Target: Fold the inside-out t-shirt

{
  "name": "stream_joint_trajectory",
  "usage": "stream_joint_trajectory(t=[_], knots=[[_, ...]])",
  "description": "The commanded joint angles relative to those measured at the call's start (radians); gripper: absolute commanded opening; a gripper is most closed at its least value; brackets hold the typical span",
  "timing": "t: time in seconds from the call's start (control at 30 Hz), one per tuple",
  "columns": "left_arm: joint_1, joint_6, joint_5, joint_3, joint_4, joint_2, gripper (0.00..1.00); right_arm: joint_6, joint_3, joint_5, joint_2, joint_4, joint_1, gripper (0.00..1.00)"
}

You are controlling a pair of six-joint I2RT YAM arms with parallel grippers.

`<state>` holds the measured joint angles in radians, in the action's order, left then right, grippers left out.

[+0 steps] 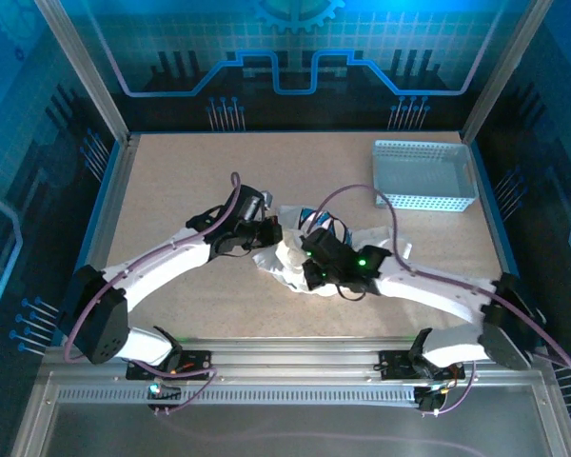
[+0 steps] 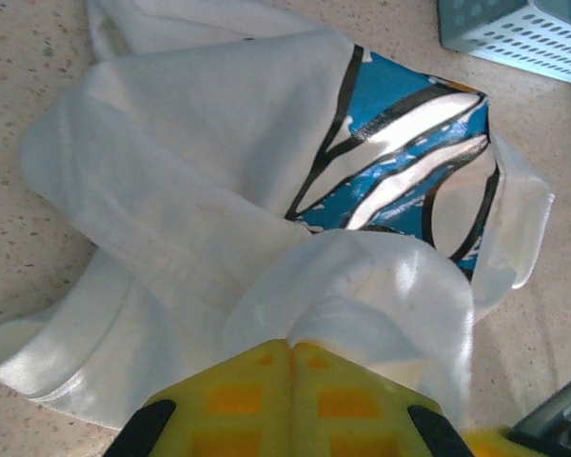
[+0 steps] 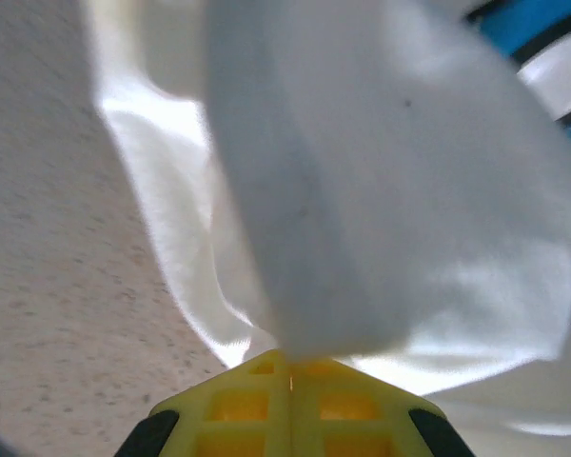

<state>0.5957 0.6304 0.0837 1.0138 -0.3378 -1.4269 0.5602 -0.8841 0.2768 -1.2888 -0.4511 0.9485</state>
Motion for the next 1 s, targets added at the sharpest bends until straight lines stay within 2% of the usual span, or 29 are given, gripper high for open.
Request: stream_joint_trajectory(t=[0.0,0.17,0.37,0.5,0.63,0.77,0.8,0.83,0.97], knots=[[-0.002,0.012,-0.042,0.06,-0.037,-0.023,0.0,-0.035,0.05,0.007,0.091,-0.003,0.005,0.0],[-0.004,0.024,-0.036,0.091,-0.041,-0.045,0.0,-0.048,0.079,0.013,0.17,-0.004,-0.006,0.0],[-0.058,0.066,-0.043,0.144,-0.056,-0.01,0.0,-0.173,0.134,0.014,0.455,0.067,-0.018,0.0],[-0.11,0.114,-0.005,0.19,-0.021,0.018,0.0,-0.228,0.164,-0.042,0.591,0.087,-0.097,0.0],[-0.11,0.142,0.058,0.267,0.004,-0.016,0.0,-0.191,0.176,-0.139,0.602,0.116,-0.193,0.0],[-0.09,0.153,0.077,0.328,0.014,-0.058,0.0,-0.158,0.168,-0.161,0.57,0.122,-0.256,0.0],[-0.082,0.145,0.076,0.349,0.007,-0.075,0.0,-0.162,0.171,-0.186,0.551,0.128,-0.268,0.02],[-0.073,0.141,0.075,0.365,0.002,-0.093,0.0,-0.159,0.177,-0.191,0.529,0.133,-0.271,0.14],[-0.04,0.121,0.082,0.424,-0.025,-0.174,0.0,-0.118,0.192,-0.191,0.412,0.145,-0.281,0.47]])
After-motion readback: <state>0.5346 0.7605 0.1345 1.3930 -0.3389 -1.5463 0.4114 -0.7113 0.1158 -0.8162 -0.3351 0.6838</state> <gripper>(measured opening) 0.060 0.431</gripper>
